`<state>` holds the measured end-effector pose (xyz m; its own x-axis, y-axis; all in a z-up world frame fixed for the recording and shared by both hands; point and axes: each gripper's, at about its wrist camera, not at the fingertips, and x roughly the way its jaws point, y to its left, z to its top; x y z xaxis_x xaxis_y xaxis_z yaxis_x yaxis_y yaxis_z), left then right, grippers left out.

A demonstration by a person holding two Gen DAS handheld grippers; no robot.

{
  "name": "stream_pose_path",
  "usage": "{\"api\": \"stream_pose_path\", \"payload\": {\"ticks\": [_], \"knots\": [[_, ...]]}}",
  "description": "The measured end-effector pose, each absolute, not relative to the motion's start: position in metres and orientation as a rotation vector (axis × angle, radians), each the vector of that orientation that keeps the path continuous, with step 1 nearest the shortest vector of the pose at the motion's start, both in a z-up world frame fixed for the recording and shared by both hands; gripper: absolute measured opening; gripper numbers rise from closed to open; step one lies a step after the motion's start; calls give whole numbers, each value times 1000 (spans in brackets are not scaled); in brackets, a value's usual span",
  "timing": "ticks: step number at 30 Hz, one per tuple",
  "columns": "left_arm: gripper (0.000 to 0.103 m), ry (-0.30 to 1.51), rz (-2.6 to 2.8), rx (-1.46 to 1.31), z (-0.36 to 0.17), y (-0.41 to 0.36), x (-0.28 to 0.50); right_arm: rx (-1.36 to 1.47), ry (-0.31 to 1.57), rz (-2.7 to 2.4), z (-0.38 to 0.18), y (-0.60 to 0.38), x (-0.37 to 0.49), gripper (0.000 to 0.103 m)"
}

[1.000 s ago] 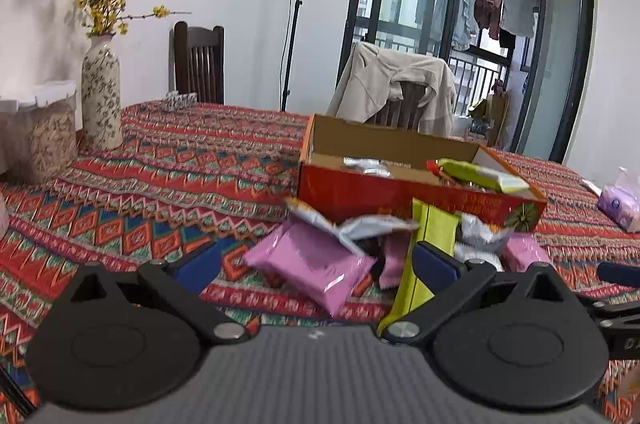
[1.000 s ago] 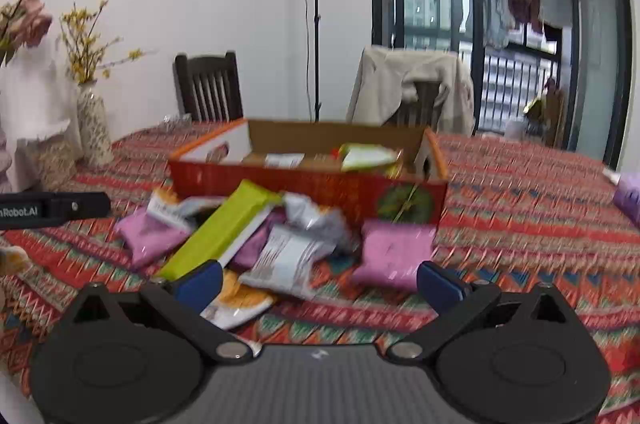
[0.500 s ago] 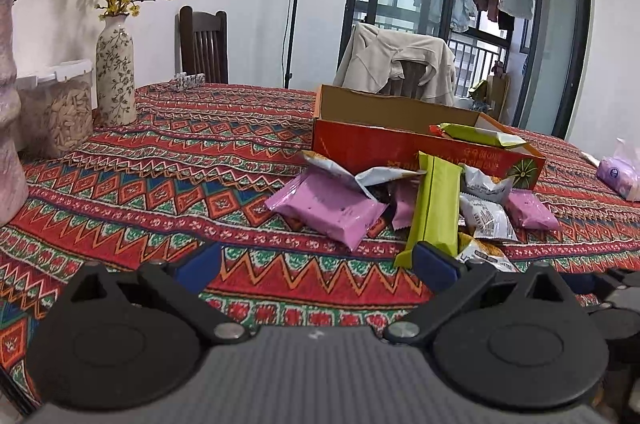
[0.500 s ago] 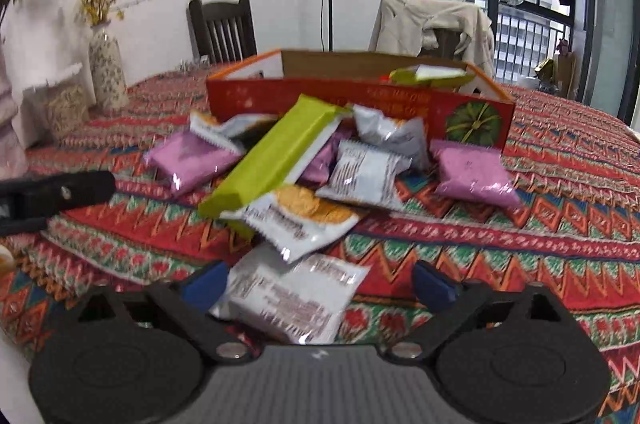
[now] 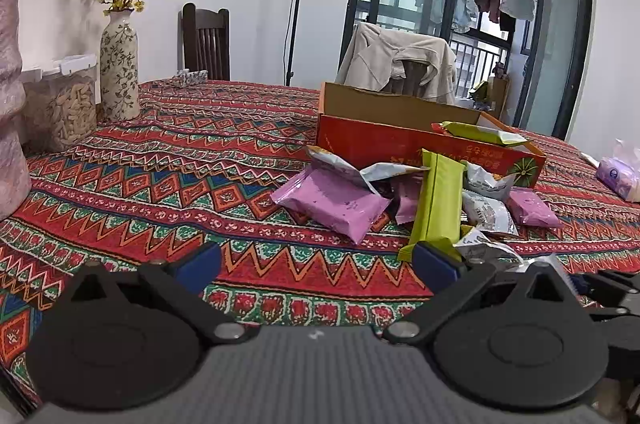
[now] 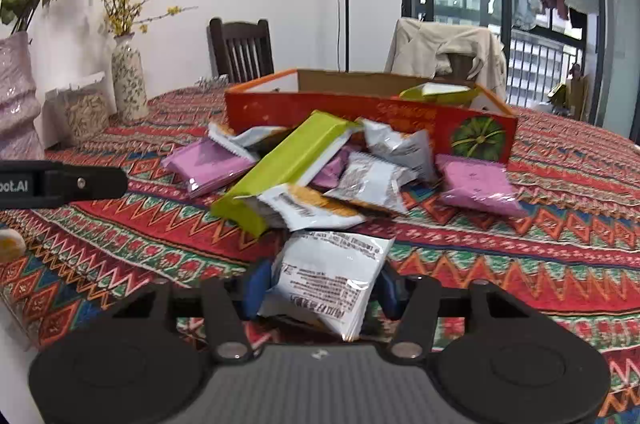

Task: Organize snacks
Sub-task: 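Return both tools to the pile and grasp a white packet with the right tool, then lift the white packet with the right tool while the left tool grasps a green bar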

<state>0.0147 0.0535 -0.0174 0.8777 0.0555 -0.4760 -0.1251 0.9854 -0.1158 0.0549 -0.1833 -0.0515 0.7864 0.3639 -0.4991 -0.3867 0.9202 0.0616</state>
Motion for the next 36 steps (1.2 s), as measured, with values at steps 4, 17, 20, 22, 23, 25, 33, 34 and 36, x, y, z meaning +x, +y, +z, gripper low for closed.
{"api": "stream_pose_path", "payload": {"ticks": [4, 17, 20, 22, 23, 25, 33, 34, 36], "knots": [[103, 498, 98, -150, -18, 54, 17, -31, 464, 396, -42, -200, 49, 45], [103, 514, 102, -139, -21, 53, 28, -11, 307, 314, -13, -243, 51, 44], [103, 515, 97, -134, -20, 50, 33, -3, 305, 284, -12, -250, 64, 44], [103, 516, 91, -128, -19, 47, 37, 4, 309, 272, -12, -253, 72, 44], [103, 515, 84, -126, -19, 45, 39, 7, 310, 267, -13, -254, 77, 44], [103, 515, 71, -120, -18, 41, 45, 9, 312, 259, -14, -256, 83, 44], [103, 518, 6, -86, -15, 6, 76, 33, 352, 250, -31, -260, 107, 45], [103, 519, 3, -75, -15, 1, 80, 37, 359, 250, -34, -259, 109, 45], [103, 524, -8, -56, -17, -8, 88, 53, 383, 258, -40, -261, 113, 45]]}}
